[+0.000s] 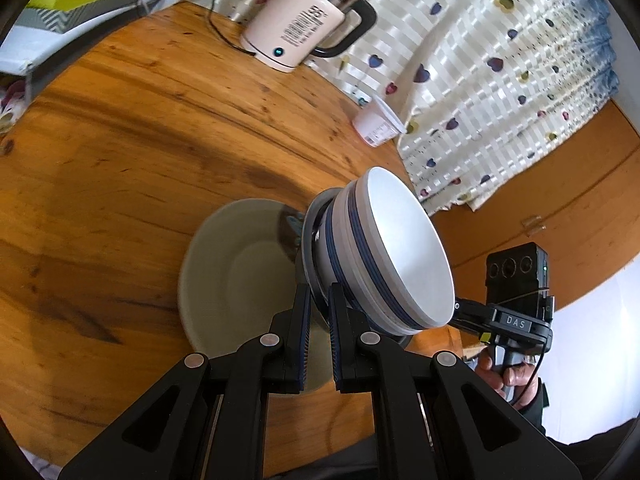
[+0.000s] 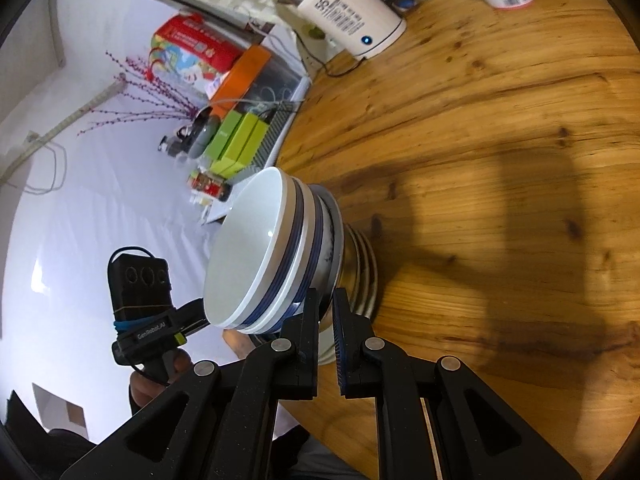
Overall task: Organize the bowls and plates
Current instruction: 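Lower the bowl stack onto the beige plate stack with both tools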
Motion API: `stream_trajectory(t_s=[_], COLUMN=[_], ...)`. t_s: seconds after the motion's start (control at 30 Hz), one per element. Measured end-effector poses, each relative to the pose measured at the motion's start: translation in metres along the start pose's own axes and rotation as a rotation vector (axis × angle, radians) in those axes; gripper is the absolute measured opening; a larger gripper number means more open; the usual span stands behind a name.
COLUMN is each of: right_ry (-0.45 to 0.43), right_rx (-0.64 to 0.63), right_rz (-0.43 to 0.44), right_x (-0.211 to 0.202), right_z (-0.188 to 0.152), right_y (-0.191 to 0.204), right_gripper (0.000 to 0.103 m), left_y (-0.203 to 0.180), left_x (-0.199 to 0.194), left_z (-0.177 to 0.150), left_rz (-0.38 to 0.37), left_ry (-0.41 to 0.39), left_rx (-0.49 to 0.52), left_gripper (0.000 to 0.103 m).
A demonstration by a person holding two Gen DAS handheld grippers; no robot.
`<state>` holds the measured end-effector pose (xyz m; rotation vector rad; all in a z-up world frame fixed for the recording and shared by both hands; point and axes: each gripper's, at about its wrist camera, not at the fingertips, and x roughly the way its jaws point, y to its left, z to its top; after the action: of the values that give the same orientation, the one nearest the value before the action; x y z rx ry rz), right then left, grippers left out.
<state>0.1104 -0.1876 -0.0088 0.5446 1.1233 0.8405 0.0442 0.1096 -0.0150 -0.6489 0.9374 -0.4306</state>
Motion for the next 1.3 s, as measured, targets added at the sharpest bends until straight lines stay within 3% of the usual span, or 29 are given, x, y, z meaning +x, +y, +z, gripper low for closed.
stream_trajectory(t_s=[0.47, 1.3], right_ry=[0.071, 0.083], right_rx=[-0.005, -0.016], right_rz=[-0.002, -0.048], right_x=[0.035, 0.04], right_z=[-0.001, 0.002], right_y=[0.01, 0.016], right_gripper=[0.008, 0.01], left_y=[0.029, 0.035], left_x=[-0.018, -0.015], left_z=[-0.007, -0.012], left_rz=[0.029, 0.018], left_ry=[-0.02, -0.024], left_rx=[-0.054, -0.069], left_gripper=[0.007, 0.007])
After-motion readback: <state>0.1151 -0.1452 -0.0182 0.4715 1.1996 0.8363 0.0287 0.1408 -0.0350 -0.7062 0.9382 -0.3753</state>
